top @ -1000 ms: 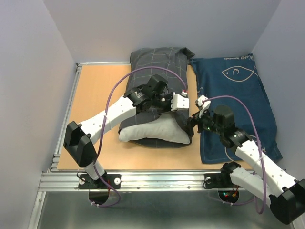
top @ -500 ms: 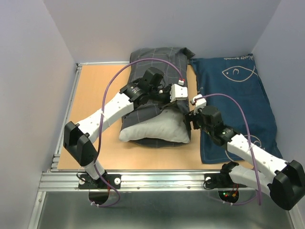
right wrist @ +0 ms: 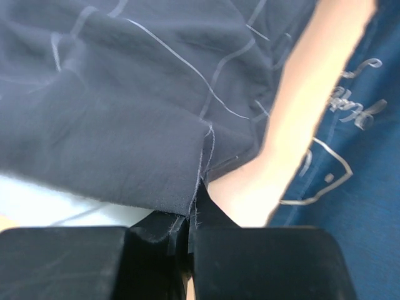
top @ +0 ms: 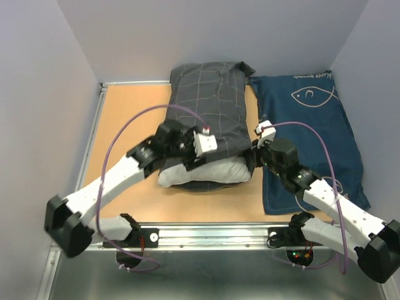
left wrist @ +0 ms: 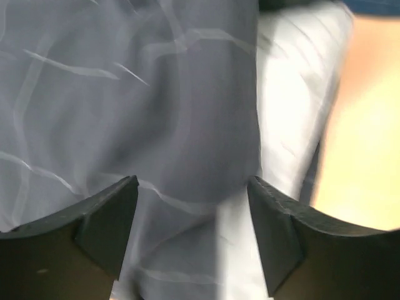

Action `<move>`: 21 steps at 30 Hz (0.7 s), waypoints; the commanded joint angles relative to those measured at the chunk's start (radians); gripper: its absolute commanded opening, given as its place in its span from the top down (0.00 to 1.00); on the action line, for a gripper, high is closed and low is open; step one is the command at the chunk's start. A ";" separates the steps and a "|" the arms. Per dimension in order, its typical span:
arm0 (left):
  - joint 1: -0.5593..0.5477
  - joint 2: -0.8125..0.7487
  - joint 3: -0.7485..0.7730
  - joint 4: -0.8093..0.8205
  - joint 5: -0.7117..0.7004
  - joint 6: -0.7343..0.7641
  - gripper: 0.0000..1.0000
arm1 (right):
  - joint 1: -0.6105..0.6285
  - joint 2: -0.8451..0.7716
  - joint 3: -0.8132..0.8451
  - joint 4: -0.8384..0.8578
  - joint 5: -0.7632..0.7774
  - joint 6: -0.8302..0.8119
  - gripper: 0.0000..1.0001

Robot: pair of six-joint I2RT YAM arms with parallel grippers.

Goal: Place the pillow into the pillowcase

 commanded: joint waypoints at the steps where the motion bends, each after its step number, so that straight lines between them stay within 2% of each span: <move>1: -0.122 -0.200 -0.190 0.262 -0.240 -0.011 0.17 | -0.003 -0.015 0.088 0.030 -0.075 0.040 0.99; 3: -0.189 -0.218 -0.234 0.314 -0.352 0.000 0.12 | -0.003 -0.021 0.091 0.029 -0.082 0.044 1.00; 5: -0.215 -0.218 -0.272 0.385 -0.443 0.018 0.12 | -0.003 -0.027 0.092 0.029 -0.085 0.044 0.99; 9: -0.281 -0.212 -0.317 0.521 -0.525 0.099 0.10 | -0.001 -0.029 0.106 0.018 -0.084 0.049 1.00; 12: -0.324 -0.140 -0.309 0.583 -0.589 0.150 0.10 | -0.003 -0.038 0.106 0.015 -0.076 0.054 0.99; 16: -0.323 -0.038 -0.314 0.652 -0.663 0.213 0.10 | -0.003 -0.068 0.097 0.014 -0.047 0.078 1.00; 18: -0.320 -0.017 -0.317 0.667 -0.754 0.216 0.12 | -0.003 -0.078 0.086 0.010 -0.042 0.093 0.99; 21: -0.289 -0.059 -0.356 0.669 -0.836 0.207 0.18 | -0.003 -0.093 0.071 0.003 -0.004 0.092 0.99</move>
